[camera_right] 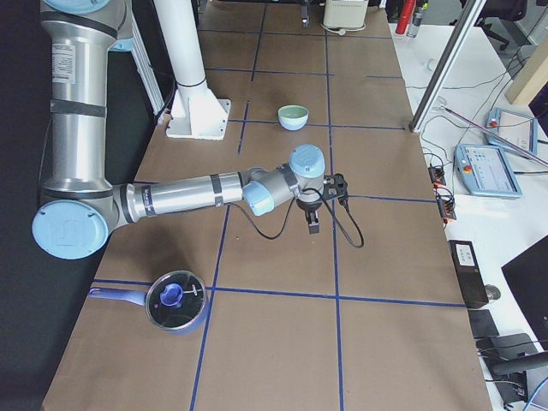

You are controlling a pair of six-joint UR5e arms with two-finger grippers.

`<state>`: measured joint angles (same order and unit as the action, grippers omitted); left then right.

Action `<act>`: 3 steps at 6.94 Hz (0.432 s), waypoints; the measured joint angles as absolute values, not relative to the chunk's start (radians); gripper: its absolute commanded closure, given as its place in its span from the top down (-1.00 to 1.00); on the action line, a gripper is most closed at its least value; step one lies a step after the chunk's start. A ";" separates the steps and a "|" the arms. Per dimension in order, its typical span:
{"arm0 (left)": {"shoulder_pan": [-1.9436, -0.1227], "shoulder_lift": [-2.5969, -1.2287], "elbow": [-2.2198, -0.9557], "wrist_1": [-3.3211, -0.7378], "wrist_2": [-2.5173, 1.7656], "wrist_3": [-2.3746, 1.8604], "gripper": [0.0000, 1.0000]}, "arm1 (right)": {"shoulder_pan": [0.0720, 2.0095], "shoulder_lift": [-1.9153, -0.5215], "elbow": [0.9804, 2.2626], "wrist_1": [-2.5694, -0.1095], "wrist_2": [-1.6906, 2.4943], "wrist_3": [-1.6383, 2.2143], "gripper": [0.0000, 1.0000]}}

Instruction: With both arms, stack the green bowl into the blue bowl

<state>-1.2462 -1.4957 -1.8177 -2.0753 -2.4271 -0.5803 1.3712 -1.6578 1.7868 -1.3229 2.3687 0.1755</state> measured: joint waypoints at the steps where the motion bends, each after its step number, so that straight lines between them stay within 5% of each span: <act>1: -1.378 -1.486 -1.718 -2.040 -2.475 -0.346 0.72 | 1.469 -1.658 1.769 -1.476 2.348 -0.089 1.00; 3: -1.534 -1.505 -1.648 -1.821 -2.396 0.008 0.72 | 1.569 -1.654 1.757 -1.673 2.320 -0.330 1.00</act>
<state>-1.5341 -1.5050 -1.6478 -1.8209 -2.3956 0.0078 1.5688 -1.6544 1.7569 -1.6734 2.3196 -0.3304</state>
